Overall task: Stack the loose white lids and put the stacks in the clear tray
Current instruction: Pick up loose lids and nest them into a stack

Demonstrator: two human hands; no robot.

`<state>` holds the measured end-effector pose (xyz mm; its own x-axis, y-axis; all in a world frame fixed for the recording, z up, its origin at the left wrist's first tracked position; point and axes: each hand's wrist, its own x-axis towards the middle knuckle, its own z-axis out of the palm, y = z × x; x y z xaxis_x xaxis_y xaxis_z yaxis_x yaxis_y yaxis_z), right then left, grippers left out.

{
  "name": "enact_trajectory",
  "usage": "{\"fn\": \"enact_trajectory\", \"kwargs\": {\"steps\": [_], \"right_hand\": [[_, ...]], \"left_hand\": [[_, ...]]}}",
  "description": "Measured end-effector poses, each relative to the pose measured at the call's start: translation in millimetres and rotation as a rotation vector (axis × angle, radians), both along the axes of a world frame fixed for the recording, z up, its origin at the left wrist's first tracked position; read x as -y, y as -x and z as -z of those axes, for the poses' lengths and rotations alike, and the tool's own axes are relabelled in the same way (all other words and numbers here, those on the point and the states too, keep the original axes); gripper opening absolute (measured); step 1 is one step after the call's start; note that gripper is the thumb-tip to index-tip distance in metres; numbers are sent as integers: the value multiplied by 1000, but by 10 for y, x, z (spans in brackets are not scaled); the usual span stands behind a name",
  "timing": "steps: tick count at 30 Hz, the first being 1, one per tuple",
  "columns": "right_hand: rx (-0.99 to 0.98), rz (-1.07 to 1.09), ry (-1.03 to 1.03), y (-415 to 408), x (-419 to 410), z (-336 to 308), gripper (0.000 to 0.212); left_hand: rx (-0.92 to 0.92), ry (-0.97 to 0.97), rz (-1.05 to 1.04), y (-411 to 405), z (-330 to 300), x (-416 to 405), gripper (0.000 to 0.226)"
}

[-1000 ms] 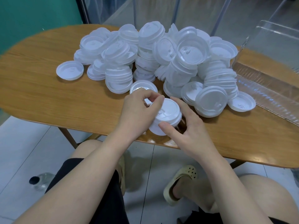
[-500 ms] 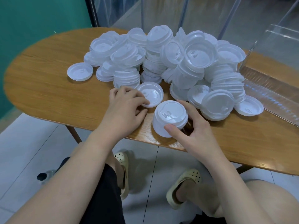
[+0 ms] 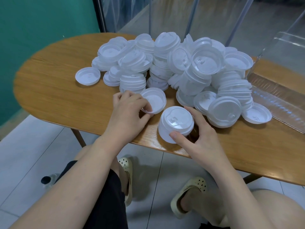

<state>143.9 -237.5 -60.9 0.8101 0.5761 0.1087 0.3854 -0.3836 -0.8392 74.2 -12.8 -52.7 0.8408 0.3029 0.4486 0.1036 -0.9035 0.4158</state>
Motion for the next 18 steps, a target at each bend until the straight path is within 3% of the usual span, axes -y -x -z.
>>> {"fn": "enact_trajectory", "kwargs": {"steps": [7, 11, 14, 18], "right_hand": [[-2, -14, -4, -6, -2, -14, 86], [-10, -21, -11, -5, 9, -13, 82], [-12, -15, -7, -8, 1, -8, 84], [-19, -9, -6, -6, 8, -11, 86]], "left_hand": [[-5, 65, -36, 6, 2, 5, 26], [155, 169, -63, 16, -38, 47, 21], [285, 413, -87, 46, -95, 113, 14], [395, 918, -18, 76, -263, 222, 22]]}}
